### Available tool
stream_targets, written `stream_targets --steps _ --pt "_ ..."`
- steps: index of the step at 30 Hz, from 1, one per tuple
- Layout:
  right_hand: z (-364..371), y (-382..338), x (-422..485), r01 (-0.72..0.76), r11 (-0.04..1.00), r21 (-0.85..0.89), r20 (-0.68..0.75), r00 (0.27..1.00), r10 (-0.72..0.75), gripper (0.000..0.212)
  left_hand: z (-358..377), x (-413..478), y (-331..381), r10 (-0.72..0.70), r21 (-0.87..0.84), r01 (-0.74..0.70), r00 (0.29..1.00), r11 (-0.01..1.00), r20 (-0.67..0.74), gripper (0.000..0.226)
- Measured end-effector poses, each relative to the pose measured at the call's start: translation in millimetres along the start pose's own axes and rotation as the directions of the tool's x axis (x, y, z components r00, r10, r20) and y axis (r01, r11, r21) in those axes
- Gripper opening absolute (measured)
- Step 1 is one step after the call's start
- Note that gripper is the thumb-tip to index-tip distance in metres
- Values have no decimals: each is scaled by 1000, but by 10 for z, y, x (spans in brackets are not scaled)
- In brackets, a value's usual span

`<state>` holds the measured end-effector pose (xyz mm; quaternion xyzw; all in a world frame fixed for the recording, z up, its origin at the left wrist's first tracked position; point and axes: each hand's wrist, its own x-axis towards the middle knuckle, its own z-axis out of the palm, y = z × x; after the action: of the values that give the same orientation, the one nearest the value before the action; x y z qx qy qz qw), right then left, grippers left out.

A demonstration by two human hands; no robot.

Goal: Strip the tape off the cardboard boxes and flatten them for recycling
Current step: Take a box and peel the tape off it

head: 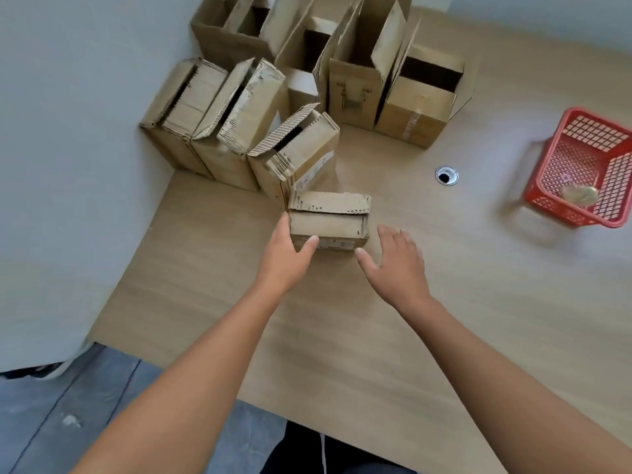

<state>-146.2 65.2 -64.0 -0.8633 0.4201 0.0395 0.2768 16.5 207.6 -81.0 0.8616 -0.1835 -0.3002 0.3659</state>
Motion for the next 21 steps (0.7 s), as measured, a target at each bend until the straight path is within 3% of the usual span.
stream_targets --steps 7,11,14,17,21 --pt "141 149 -75 -50 925 376 77 997 22 81 232 -439 -22 -82 -192 70 995 979 -60 64" --pt "81 325 -158 -78 891 447 65 996 55 81 281 -600 -14 -180 -136 173 983 975 -36 76" --pt "34 439 -206 -60 900 432 82 996 27 83 288 -665 -23 -112 -22 113 992 993 61 76" --pt "23 451 -264 -41 906 422 104 995 -4 87 296 -686 -21 -8 151 8 1000 988 2 74" --pt "19 367 -399 -81 875 476 96 995 40 82 270 -717 -36 154 247 -143 988 958 -23 67"
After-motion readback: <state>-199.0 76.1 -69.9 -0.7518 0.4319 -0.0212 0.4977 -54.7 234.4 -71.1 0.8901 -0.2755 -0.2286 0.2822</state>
